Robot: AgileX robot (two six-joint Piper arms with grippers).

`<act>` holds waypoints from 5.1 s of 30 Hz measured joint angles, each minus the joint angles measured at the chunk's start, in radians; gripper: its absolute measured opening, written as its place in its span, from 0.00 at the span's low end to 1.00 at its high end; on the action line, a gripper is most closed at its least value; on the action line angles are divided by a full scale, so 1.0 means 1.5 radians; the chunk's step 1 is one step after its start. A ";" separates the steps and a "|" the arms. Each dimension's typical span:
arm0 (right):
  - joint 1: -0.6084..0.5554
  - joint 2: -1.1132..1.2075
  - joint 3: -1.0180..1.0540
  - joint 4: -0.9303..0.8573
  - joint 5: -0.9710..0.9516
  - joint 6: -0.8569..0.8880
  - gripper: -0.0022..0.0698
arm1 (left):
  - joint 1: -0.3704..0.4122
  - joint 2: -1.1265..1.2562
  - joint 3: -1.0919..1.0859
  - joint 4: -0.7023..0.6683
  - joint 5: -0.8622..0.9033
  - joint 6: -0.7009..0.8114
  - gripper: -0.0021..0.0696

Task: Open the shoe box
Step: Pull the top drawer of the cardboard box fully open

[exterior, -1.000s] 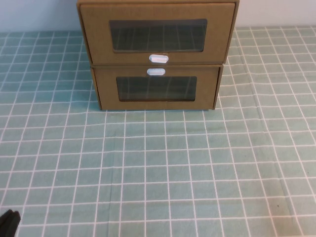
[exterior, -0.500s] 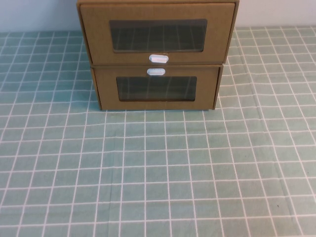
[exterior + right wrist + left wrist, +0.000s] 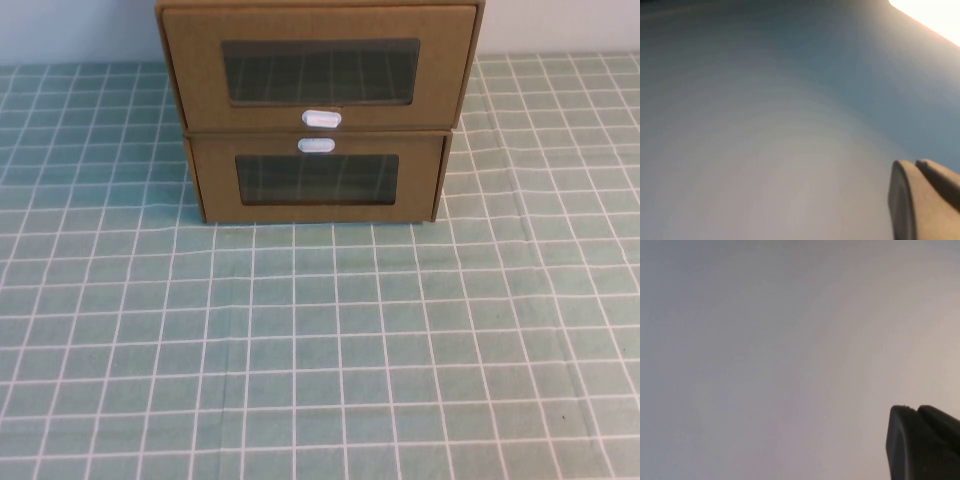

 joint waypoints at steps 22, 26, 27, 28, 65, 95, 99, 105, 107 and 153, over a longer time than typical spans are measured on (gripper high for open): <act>0.000 0.339 -0.688 -0.065 0.718 0.158 0.01 | 0.000 0.327 -0.580 -0.002 0.416 -0.034 0.02; 0.000 0.442 -0.750 -0.136 0.843 0.131 0.01 | 0.000 0.422 -0.656 0.006 0.526 -0.036 0.02; 0.000 0.464 -0.753 -0.158 0.858 0.106 0.01 | 0.000 0.441 -0.663 0.011 0.529 -0.036 0.02; 0.000 0.483 -0.753 -0.172 0.869 0.086 0.01 | 0.000 0.456 -0.666 0.012 0.529 -0.036 0.02; 0.332 0.961 -0.753 -0.111 0.971 -0.480 0.01 | -0.009 1.132 -1.178 -0.504 0.933 0.419 0.02; 0.468 1.089 -0.852 -0.723 0.984 0.000 0.13 | -0.026 1.337 -1.336 -0.551 1.020 0.395 0.02; 0.521 1.142 -0.852 -1.005 1.075 0.292 0.13 | -0.026 1.337 -1.339 -0.540 1.033 0.381 0.02; 0.541 1.195 -0.853 -1.182 1.058 0.471 0.14 | -0.026 1.333 -1.342 -0.491 1.033 0.332 0.02; 0.543 1.204 -0.857 -1.198 1.053 0.500 0.19 | -0.026 1.331 -1.342 -0.470 1.032 0.314 0.02; 0.478 1.388 -1.064 -1.221 1.037 0.484 0.06 | -0.026 1.330 -1.348 -0.445 1.034 0.276 0.02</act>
